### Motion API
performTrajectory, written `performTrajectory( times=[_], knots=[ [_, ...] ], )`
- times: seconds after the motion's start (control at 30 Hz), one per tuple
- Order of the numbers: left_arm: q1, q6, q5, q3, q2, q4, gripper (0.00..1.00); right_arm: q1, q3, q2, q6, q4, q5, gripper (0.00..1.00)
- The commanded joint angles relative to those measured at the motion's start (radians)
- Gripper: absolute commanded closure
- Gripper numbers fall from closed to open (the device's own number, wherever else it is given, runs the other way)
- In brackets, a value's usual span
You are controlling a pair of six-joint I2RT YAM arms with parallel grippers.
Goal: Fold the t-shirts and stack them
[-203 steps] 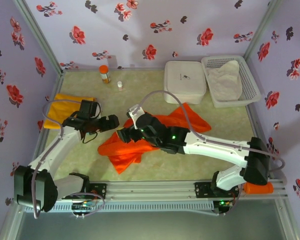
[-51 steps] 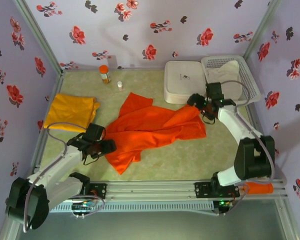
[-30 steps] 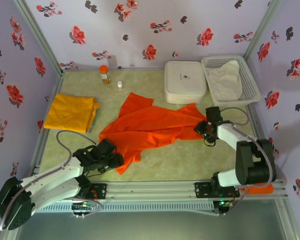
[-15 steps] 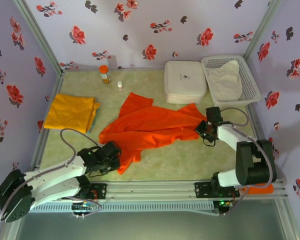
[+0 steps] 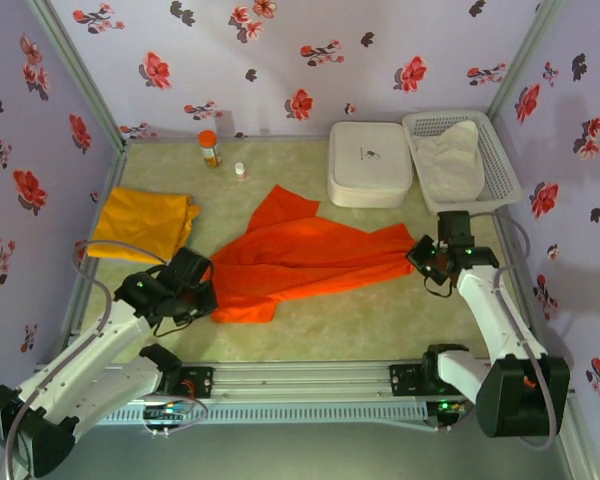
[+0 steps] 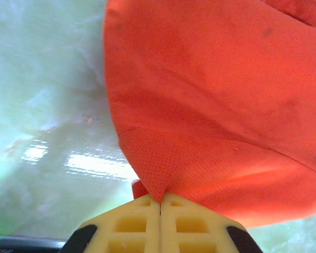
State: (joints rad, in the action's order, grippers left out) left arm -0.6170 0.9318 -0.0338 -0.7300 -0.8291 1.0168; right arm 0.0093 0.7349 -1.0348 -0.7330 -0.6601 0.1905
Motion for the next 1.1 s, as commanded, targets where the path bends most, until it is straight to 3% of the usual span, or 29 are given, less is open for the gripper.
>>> performTrajectory(
  times=[0.0, 0.13, 0.3, 0.33, 0.37, 0.4, 0.47, 0.53, 0.6, 1.07],
  knots=[
    [0.025, -0.066, 0.006, -0.071, 0.022, 0.156, 1.00, -0.050, -0.020, 0.073, 0.006, -0.134, 0.059, 1.00],
    [0.032, -0.083, 0.016, -0.090, 0.015, 0.210, 1.00, -0.052, -0.067, 0.143, 0.009, -0.188, 0.020, 0.84],
    [0.031, -0.068, 0.069, -0.015, 0.015, 0.174, 1.00, -0.053, -0.087, 0.155, 0.017, -0.195, -0.010, 0.42],
    [0.031, -0.068, 0.069, -0.009, 0.010, 0.173, 0.97, -0.054, -0.078, 0.152, 0.024, -0.197, -0.022, 0.36],
    [0.031, -0.069, 0.069, -0.008, 0.005, 0.172, 0.82, -0.053, -0.071, 0.149, 0.029, -0.195, -0.035, 0.27],
    [0.031, -0.071, 0.067, -0.010, -0.001, 0.167, 0.69, -0.054, -0.064, 0.144, 0.034, -0.187, -0.044, 0.25],
    [0.031, -0.076, 0.067, -0.020, -0.020, 0.151, 0.56, -0.054, -0.059, 0.120, 0.045, -0.163, -0.070, 0.19],
    [0.031, -0.075, 0.069, -0.028, -0.044, 0.115, 0.44, -0.054, -0.051, 0.088, 0.055, -0.147, -0.106, 0.18],
    [0.029, -0.073, 0.095, -0.032, -0.072, 0.055, 0.42, -0.054, -0.055, 0.057, 0.057, -0.122, -0.138, 0.18],
    [-0.056, -0.054, 0.108, 0.099, -0.331, -0.412, 0.44, -0.054, -0.207, -0.150, -0.056, 0.185, -0.052, 0.37]
  ],
)
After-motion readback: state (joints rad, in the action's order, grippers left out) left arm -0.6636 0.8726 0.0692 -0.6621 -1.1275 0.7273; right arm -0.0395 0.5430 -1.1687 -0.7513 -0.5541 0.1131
